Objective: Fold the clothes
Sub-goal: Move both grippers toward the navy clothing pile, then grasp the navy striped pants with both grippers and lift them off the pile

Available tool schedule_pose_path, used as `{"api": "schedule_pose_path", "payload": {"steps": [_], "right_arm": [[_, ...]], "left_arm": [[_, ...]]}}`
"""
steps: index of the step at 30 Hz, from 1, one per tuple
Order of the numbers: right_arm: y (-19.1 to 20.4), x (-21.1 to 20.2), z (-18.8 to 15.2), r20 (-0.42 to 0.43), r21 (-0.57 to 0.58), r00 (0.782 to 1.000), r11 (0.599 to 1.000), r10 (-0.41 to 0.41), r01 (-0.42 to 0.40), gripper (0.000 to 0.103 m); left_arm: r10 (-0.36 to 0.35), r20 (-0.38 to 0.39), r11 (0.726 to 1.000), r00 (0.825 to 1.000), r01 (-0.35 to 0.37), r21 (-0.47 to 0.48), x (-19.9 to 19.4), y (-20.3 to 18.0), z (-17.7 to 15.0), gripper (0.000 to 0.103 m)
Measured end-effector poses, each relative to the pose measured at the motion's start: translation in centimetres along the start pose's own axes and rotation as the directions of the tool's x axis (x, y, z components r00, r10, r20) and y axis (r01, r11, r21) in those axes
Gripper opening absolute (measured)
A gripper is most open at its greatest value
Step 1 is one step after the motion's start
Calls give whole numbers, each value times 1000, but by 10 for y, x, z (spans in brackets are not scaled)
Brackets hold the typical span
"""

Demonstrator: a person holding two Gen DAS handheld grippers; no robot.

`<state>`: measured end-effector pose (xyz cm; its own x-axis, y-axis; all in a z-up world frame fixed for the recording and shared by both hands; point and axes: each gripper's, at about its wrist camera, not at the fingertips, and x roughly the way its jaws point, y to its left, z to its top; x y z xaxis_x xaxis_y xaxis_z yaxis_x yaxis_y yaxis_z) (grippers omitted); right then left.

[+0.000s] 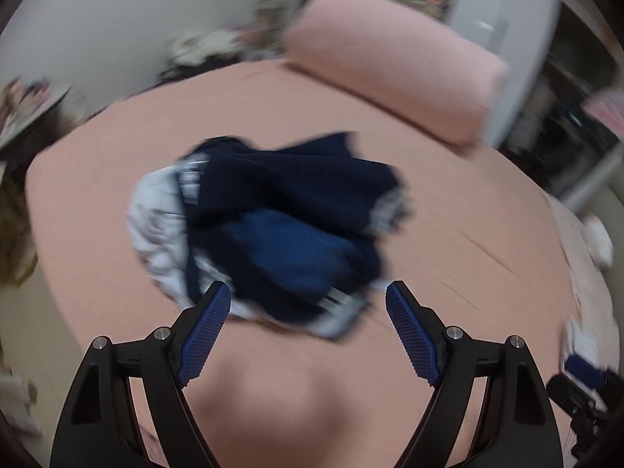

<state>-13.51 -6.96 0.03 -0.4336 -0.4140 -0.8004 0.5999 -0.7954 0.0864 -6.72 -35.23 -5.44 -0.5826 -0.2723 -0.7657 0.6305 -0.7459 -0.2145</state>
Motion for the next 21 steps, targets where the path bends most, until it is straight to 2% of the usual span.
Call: {"api": "schedule_pose_path", "payload": {"steps": [2, 4, 7, 11, 13, 14, 16, 17, 18, 19, 21], "right_arm": [[16, 31, 18, -25, -15, 1000, 1000, 9, -9, 57], [30, 63, 33, -51, -10, 998, 999, 40, -41, 57], [49, 107, 48, -76, -23, 994, 997, 76, -78, 55], [62, 165, 65, -110, -42, 992, 997, 57, -62, 56], [60, 191, 73, -131, -25, 990, 998, 58, -62, 58], [59, 203, 76, -142, -24, 989, 998, 52, -56, 60], [57, 224, 79, -181, -18, 981, 997, 67, -71, 58], [57, 230, 79, -203, -6, 973, 994, 108, -112, 37], [59, 232, 79, -211, -6, 968, 990, 138, -142, 22], [63, 228, 79, -201, -26, 968, 987, 150, -158, 9], [72, 217, 78, -175, -77, 971, 981, 163, -178, 4]], "left_arm": [[54, -13, 998, 998, -54, -12, 20, 20, 12, 81], [71, -5, 997, 997, -71, -18, 35, 36, 21, 81], [31, -2, 999, 1000, -31, -20, 58, 51, 26, 81], [-44, -13, 999, 999, 44, -6, 83, 59, 16, 79], [-69, 4, 998, 998, 69, 6, 89, 60, 16, 72], [-67, 25, 998, 997, 67, 18, 89, 60, 17, 61], [-81, 64, 997, 995, 79, 26, 87, 61, 21, 49], [-91, 83, 995, 992, 89, 34, 84, 60, 21, 41], [-99, 100, 994, 990, 95, 45, 81, 59, 22, 37], [-103, 113, 994, 988, 97, 58, 79, 58, 23, 29], [-120, 122, 990, 985, 110, 88, 74, 57, 23, 22]]}}
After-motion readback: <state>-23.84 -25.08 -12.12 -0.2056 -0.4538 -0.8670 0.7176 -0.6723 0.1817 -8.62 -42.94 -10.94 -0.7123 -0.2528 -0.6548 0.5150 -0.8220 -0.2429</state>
